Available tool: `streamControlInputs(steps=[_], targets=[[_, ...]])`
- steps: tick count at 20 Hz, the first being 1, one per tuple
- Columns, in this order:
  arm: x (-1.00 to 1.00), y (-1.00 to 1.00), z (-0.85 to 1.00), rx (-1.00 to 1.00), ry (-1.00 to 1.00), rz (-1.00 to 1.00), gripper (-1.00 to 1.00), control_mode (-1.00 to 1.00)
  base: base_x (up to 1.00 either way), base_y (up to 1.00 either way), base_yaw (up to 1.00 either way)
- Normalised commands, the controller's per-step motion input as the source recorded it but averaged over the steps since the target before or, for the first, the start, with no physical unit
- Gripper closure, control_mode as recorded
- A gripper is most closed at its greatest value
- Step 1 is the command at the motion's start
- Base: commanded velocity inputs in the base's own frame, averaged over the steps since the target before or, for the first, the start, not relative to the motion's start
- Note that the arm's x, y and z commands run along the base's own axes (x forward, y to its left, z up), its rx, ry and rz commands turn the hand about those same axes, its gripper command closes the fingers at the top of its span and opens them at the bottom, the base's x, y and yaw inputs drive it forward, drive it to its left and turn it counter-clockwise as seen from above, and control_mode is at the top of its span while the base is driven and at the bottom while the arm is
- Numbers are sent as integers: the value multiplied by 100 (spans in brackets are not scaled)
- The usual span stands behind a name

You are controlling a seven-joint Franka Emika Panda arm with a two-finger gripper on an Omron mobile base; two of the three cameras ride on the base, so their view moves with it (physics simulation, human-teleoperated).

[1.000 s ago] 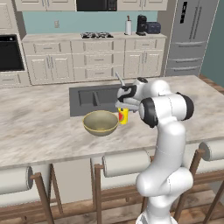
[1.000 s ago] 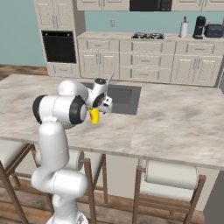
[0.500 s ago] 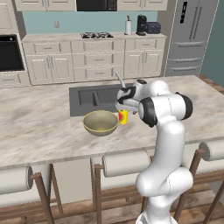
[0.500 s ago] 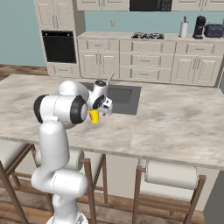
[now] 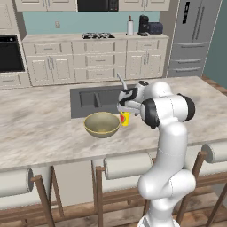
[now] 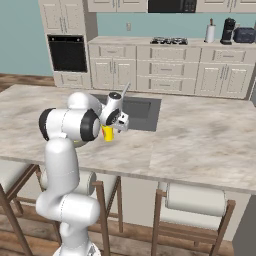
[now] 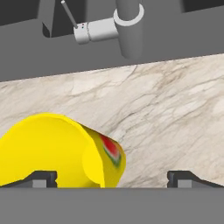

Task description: Place the cup inside the bowl on the dining table and move the bowl to any counter.

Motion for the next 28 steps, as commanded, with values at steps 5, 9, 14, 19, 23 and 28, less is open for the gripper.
streamControlInputs(steps=[5, 9, 14, 19, 23, 28], targets=[[0, 0, 0, 0, 0, 0, 100, -100, 0, 0, 0], [0, 0, 0, 0, 0, 0, 100, -100, 0, 0, 0], [0, 0, 0, 0, 0, 0, 100, -100, 0, 0, 0], [0, 0, 0, 0, 0, 0, 100, -100, 0, 0, 0], [0, 0, 1, 0, 0, 0, 100, -100, 0, 0, 0], [-5, 0, 21, 0, -1, 0, 100, -100, 0, 0, 0]])
